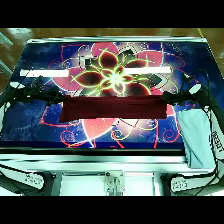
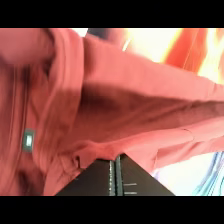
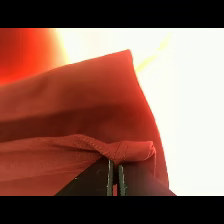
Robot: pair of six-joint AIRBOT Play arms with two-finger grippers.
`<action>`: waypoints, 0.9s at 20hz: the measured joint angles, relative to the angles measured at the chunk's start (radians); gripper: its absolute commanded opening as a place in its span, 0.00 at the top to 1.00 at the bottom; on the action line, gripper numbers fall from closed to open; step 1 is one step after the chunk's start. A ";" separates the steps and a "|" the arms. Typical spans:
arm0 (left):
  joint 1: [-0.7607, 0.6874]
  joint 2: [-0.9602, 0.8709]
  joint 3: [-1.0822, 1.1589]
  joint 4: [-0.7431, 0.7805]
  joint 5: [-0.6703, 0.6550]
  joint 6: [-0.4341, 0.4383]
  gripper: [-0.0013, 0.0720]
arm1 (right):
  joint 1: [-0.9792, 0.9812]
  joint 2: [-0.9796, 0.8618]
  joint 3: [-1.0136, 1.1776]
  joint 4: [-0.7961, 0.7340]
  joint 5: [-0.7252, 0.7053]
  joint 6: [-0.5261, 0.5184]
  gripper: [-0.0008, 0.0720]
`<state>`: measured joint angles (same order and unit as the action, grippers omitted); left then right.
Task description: Fold the shirts.
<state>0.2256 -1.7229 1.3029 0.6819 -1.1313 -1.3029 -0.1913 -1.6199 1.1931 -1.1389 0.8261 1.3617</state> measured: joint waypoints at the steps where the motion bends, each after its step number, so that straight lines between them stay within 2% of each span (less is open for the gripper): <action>1: -0.005 -0.021 0.012 -0.002 0.005 -0.002 0.89 | 0.000 -0.015 0.003 0.000 0.000 0.007 0.85; 2: -0.009 -0.040 0.022 -0.005 0.008 -0.004 0.87 | 0.000 -0.029 0.005 0.000 -0.001 0.008 0.82; 3: -0.013 -0.057 0.029 -0.007 0.013 -0.007 0.80 | 0.000 -0.038 0.006 0.002 0.000 0.013 0.58; 4: -0.015 -0.067 0.034 -0.010 0.018 -0.007 0.58 | 0.000 -0.043 0.007 0.002 0.000 0.013 0.40; 5: -0.014 -0.075 0.041 -0.013 0.016 -0.010 0.34 | 0.000 -0.043 0.008 0.002 -0.001 0.012 0.33; 6: -0.011 -0.081 0.049 -0.013 0.014 -0.013 0.25 | -0.001 -0.040 0.008 -0.001 0.000 0.009 0.33; 7: -0.005 -0.085 0.061 -0.016 0.004 -0.016 0.25 | -0.004 -0.032 0.009 -0.008 0.003 0.006 0.12; 8: 0.005 -0.089 0.080 -0.018 -0.008 -0.019 0.25 | -0.012 -0.020 0.009 -0.012 0.003 0.004 0.07; 11: 0.037 -0.093 0.146 -0.020 -0.079 -0.040 0.25 | -0.072 0.003 0.009 -0.015 0.029 0.027 0.07; 15: 0.046 -0.093 0.209 -0.020 -0.194 -0.064 0.26 | -0.161 -0.039 0.009 0.140 0.118 0.014 0.07; 17: 0.030 -0.092 0.221 -0.020 -0.235 -0.068 0.37 | -0.171 -0.078 0.009 0.245 0.156 -0.016 0.07; 18: 0.021 -0.090 0.224 -0.020 -0.252 -0.070 0.37 | -0.171 -0.100 0.009 0.296 0.160 -0.036 0.07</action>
<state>0.2462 -1.8133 1.5272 0.6617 -1.3830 -1.3727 -0.3622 -1.7195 1.2018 -0.8429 0.9863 1.3254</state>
